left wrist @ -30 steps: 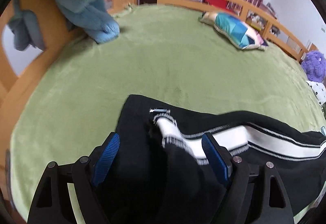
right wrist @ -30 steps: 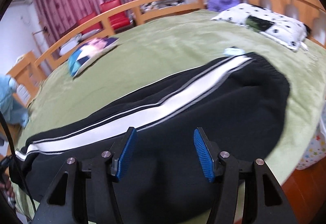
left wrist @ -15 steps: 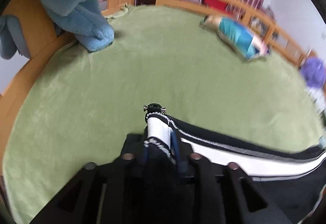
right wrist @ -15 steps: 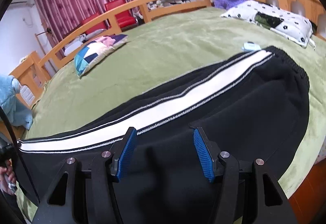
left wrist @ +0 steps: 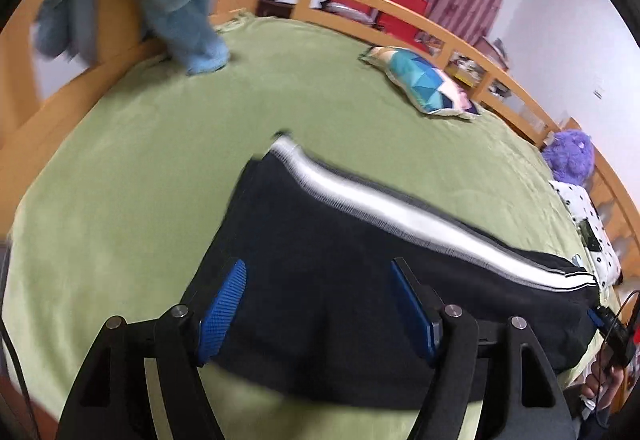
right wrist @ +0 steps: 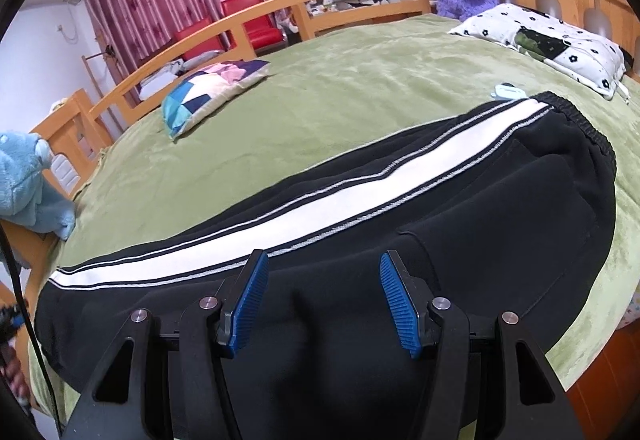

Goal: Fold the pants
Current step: 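Flatten the folded sweatpants with both tools along the white stripe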

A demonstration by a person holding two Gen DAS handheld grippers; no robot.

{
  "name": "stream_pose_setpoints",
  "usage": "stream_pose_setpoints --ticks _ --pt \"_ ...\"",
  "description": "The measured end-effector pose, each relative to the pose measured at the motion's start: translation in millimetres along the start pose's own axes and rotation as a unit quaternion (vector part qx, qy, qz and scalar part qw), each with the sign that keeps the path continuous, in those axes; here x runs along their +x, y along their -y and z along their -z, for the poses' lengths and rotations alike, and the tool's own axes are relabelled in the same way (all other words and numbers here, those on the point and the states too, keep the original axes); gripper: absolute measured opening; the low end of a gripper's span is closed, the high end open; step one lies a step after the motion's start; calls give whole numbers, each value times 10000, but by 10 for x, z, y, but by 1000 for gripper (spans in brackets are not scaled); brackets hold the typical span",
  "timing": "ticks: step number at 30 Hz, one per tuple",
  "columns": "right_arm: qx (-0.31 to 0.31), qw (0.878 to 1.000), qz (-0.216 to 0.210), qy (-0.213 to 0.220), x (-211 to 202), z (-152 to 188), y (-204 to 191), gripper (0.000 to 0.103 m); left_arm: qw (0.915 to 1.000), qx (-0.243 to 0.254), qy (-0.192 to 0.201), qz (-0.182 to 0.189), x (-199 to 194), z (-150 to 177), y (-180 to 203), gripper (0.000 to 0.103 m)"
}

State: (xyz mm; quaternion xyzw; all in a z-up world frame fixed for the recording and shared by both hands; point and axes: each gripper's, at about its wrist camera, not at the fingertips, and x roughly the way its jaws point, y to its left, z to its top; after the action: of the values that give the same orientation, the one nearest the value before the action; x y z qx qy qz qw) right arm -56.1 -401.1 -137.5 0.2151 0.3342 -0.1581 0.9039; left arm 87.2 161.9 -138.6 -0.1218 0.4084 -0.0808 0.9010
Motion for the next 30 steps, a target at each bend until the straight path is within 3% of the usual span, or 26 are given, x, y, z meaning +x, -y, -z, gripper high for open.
stream_pose_setpoints --ticks 4,7,11,13,15,16,19,23,27,30 --pt "-157 9999 -38 16 -35 47 -82 57 9994 -237 -115 -208 -3 249 -217 69" --pt "-231 9997 -92 -1 -39 71 -142 57 9980 -542 -328 42 137 323 -336 63" --pt "-294 9995 -111 23 -70 107 -176 57 9960 -864 -246 -28 382 312 -441 55" --pt "-289 9995 -142 30 -87 124 -158 58 9924 -1194 -225 174 487 289 -495 55" --pt "-251 9996 -139 19 -79 133 -132 58 9914 -1291 -160 175 558 223 -463 41" --pt "-207 9997 -140 12 -71 133 -116 58 9927 -1197 -174 42 564 188 -429 14" --pt "-70 9999 -155 -30 -46 111 -80 58 9945 -1036 114 58 303 115 -429 5" --pt "-54 9998 -186 32 -103 116 -41 58 9943 -1038 225 43 20 140 -528 5" --pt "57 9997 -223 121 -164 135 61 58 9945 -1007 -197 -200 206 351 -541 7" --pt "98 9997 -231 58 -165 176 149 58 9939 -915 -447 -436 269 421 -463 19"
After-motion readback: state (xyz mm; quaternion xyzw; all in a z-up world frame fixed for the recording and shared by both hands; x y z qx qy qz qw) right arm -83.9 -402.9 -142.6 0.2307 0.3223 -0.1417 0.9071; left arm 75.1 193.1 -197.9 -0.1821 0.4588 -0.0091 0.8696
